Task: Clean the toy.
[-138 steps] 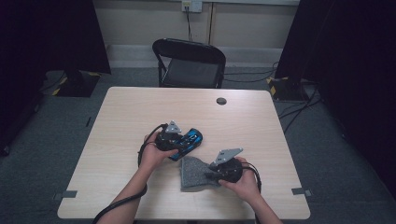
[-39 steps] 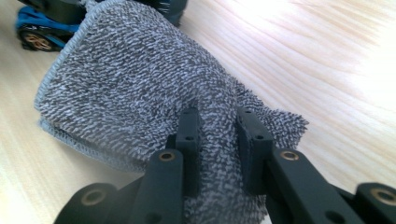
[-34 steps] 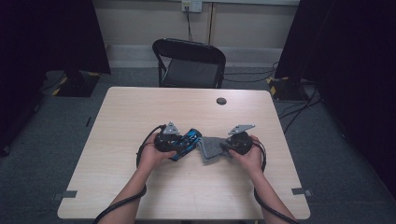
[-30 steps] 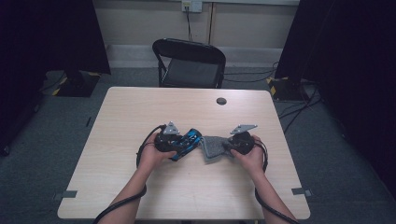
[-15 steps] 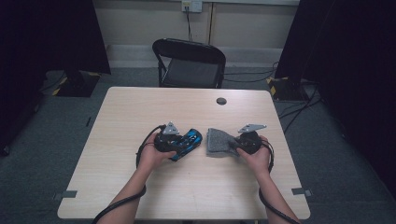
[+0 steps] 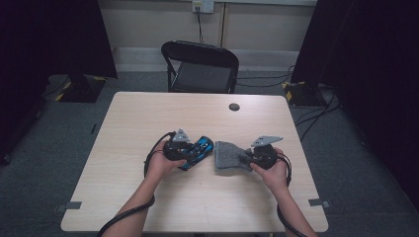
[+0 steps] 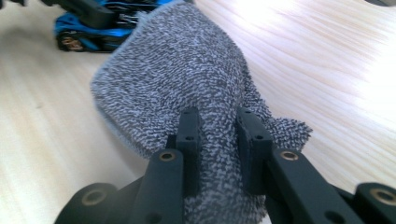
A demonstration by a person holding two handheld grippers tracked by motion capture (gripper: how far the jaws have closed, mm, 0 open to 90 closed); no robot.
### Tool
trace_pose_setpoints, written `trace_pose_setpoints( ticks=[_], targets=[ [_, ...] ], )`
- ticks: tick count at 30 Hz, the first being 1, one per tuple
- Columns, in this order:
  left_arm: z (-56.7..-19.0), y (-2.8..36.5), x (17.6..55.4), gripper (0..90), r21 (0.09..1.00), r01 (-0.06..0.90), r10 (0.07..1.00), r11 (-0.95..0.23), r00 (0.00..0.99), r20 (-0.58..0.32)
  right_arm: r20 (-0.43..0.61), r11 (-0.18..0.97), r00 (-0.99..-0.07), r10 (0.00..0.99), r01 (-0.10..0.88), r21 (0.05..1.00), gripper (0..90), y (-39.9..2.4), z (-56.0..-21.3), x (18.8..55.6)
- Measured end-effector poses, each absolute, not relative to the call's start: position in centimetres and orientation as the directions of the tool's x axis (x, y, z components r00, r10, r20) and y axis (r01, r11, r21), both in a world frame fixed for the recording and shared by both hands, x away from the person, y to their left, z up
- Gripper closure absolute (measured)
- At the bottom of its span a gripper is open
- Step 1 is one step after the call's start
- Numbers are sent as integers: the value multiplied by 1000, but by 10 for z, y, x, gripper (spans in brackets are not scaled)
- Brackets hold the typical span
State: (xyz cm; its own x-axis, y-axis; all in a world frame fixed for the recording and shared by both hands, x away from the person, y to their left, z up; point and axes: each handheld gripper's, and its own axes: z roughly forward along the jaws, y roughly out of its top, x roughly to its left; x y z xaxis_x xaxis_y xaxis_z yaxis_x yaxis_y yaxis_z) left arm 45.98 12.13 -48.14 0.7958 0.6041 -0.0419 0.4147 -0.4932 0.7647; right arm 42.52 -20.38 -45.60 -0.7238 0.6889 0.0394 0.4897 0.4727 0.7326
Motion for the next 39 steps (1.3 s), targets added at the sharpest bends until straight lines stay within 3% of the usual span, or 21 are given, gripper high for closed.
trace_pose_setpoints(
  ticks=[14,31,39],
  targets=[
    [-481,121,461,487,758,422,606,-497,795,-45,57,499,-799,599,428,753,735,-194,-449,408],
    [-480,120,462,488,755,427,607,-497,793,-49,113,603,-937,332,302,739,734,-151,-457,392],
    [-480,119,461,488,754,428,612,-498,790,-44,86,653,-958,272,249,715,734,-124,-463,388]
  ],
)
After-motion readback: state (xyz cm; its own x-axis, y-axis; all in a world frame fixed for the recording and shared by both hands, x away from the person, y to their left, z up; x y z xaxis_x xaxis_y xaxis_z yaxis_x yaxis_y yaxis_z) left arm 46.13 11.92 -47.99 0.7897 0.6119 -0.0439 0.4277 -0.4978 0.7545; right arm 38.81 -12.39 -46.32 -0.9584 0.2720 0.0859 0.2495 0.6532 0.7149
